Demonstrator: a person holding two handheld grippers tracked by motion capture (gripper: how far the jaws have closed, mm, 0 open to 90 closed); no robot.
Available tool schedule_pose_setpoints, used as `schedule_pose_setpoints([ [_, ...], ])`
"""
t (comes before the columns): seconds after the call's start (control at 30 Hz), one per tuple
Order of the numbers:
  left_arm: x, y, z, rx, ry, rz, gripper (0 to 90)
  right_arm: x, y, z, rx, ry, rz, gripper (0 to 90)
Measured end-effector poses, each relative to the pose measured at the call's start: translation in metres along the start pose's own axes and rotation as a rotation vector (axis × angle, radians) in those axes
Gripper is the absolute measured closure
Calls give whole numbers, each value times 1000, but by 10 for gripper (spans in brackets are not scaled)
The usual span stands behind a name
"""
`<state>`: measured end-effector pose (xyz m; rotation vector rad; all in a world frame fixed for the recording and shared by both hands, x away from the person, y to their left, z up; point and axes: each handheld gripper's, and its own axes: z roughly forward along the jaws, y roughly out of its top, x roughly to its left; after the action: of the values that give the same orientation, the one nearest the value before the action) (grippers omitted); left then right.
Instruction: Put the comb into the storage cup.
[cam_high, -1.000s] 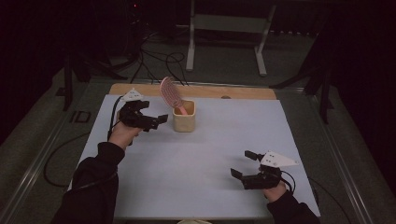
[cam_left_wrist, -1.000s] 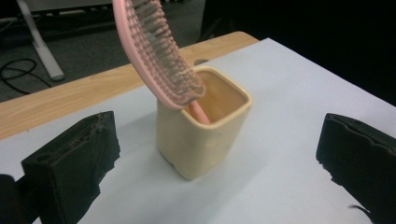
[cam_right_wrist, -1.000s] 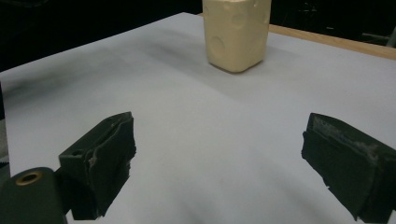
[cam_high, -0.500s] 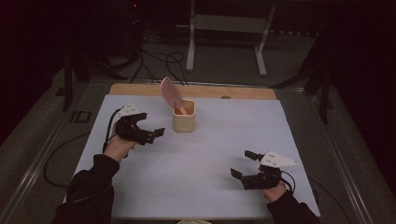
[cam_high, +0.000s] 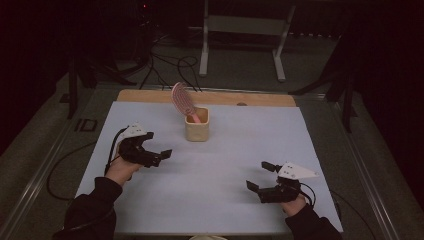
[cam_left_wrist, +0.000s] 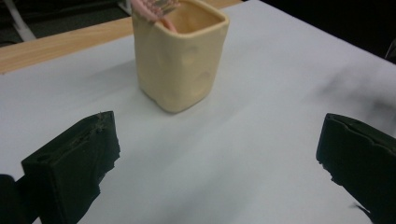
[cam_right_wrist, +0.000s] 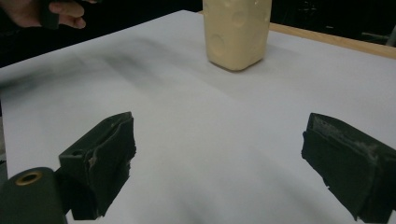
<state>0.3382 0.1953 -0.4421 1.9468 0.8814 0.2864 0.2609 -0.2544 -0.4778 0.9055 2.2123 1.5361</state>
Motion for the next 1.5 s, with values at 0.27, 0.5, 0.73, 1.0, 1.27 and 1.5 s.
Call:
schedule_pose_setpoints([
  [0.27, -5, -21, -7, 16, -3, 8, 0, 0, 0, 0, -1, -2, -2, 94],
  [0.5, -8, -46, -14, 29, 11, 10, 0, 0, 0, 0, 3, -2, -5, 94],
  [0.73, -12, -66, -23, 41, 27, 10, 0, 0, 0, 1, 2, -3, -4, 94],
  [1.0, -17, -92, -30, 62, 35, -4, 0, 0, 0, 1, 3, -3, -8, 94],
  [1.27, -20, -109, -42, 56, 47, -1, 0, 0, 0, 1, 6, -2, -9, 94],
  [1.5, -18, -121, -51, 49, 55, -24, 0, 0, 0, 1, 7, -3, -7, 94],
])
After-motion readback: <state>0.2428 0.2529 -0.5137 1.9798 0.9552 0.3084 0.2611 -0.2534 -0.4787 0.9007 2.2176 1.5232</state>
